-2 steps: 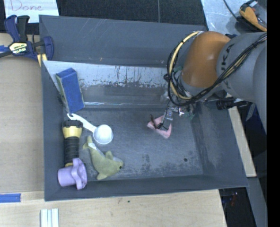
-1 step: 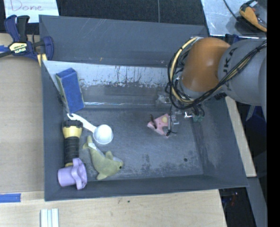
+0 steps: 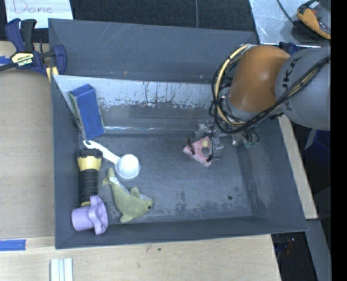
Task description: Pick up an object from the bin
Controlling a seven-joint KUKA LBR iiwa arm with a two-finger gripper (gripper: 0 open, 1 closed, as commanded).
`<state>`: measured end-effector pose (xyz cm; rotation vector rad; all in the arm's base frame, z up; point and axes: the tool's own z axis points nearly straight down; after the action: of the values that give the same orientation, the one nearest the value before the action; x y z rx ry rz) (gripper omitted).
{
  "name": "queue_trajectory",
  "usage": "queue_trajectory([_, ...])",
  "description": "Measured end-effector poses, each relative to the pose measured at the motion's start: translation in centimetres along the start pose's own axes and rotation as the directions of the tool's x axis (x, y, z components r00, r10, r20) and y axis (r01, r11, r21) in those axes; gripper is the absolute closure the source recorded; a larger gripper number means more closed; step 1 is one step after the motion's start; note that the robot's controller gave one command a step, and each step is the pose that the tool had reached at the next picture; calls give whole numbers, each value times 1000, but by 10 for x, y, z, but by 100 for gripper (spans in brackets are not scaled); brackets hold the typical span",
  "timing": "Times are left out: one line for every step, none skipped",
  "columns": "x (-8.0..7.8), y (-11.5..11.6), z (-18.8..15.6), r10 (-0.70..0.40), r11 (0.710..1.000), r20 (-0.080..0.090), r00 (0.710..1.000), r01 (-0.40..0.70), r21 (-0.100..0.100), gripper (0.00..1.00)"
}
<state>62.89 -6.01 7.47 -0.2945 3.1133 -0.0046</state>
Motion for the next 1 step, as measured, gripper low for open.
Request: queue_trajectory([0,0,0,0,1000,0,1000,0,0,100])
